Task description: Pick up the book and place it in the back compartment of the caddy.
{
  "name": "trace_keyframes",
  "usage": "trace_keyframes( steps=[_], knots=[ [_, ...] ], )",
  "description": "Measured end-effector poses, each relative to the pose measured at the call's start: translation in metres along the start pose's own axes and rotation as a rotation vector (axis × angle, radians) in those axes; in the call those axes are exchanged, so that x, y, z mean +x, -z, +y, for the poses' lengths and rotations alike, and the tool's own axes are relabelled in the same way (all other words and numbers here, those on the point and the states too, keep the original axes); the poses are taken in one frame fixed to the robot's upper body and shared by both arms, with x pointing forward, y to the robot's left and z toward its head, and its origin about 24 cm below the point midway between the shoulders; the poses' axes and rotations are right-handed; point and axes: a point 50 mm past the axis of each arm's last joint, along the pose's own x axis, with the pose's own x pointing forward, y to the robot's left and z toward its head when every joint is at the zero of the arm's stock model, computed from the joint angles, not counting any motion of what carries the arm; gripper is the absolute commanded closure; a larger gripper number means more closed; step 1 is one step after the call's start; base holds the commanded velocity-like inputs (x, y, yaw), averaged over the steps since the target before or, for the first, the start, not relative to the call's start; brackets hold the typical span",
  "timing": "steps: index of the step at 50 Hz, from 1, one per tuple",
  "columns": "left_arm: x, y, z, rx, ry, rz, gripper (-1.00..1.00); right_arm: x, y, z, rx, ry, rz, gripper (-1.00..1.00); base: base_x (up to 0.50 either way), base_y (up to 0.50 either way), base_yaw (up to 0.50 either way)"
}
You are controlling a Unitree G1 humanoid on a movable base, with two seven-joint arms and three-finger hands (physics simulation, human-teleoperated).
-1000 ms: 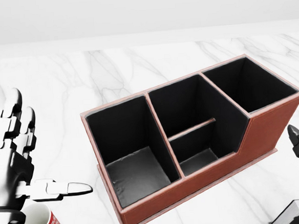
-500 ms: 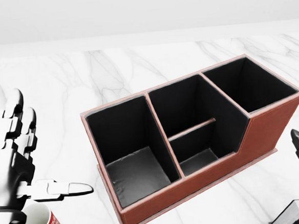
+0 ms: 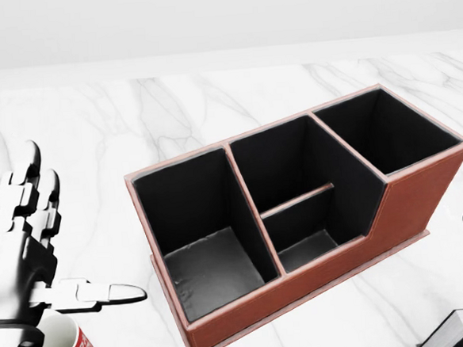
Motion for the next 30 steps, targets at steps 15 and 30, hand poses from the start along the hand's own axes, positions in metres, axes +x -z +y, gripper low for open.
trace_keyframes(
  steps=[15,30],
  knots=[
    [0.0,0.0,0.0,0.001,0.0,0.002,-1.0,-0.001,0.007,-0.002,-0.013,0.004,0.026,1.0,0.0,0.0,0.0],
    [0.0,0.0,0.0,0.002,-0.001,0.001,-1.0,0.001,0.011,0.001,-0.027,-0.018,0.043,1.0,0.0,0.0,0.0]
  ],
)
